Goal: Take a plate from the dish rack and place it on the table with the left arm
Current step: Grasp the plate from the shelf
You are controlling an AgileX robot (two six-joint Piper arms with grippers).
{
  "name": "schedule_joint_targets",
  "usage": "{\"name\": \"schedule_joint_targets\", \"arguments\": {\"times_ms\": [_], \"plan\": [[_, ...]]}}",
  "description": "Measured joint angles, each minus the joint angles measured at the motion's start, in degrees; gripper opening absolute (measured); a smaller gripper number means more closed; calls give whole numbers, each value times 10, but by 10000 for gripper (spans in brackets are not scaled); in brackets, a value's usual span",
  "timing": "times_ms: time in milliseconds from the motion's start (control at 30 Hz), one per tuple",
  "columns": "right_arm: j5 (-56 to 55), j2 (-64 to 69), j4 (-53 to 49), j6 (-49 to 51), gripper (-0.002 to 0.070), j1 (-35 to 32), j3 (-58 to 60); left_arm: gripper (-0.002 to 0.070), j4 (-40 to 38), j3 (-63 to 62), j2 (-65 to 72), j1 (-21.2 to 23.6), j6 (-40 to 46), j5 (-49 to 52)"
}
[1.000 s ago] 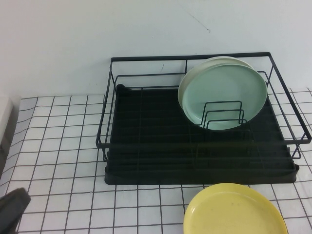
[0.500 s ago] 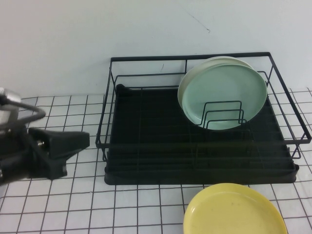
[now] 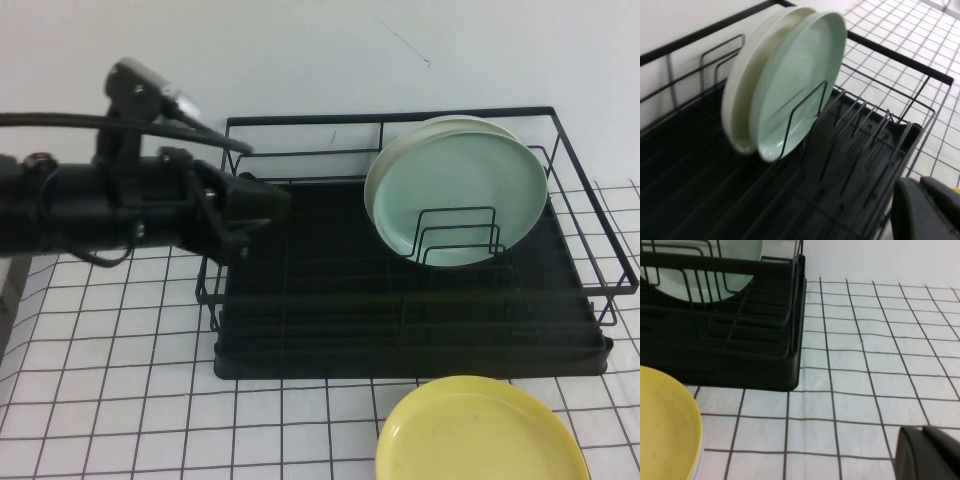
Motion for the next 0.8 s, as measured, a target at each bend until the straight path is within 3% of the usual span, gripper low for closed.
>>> {"name": "schedule_joint_targets", "arguments": {"times_ms": [200,433,533,600,800], "plan": [[0,0,0,0,-1,0,0,-3,19,-97,102,-67,16,-19],[0,0,0,0,-1,0,0,-3,31,-190,190,-106,43,-33],[0,0,0,0,-1,0,0,15,37,-223,218,-117,94,-42],[0,0,0,0,-1,0,0,64,39,-241,230,-127,130,-50],[0,0,0,0,-1,0,0,340,42,-267,256,-144,175,-60]]}}
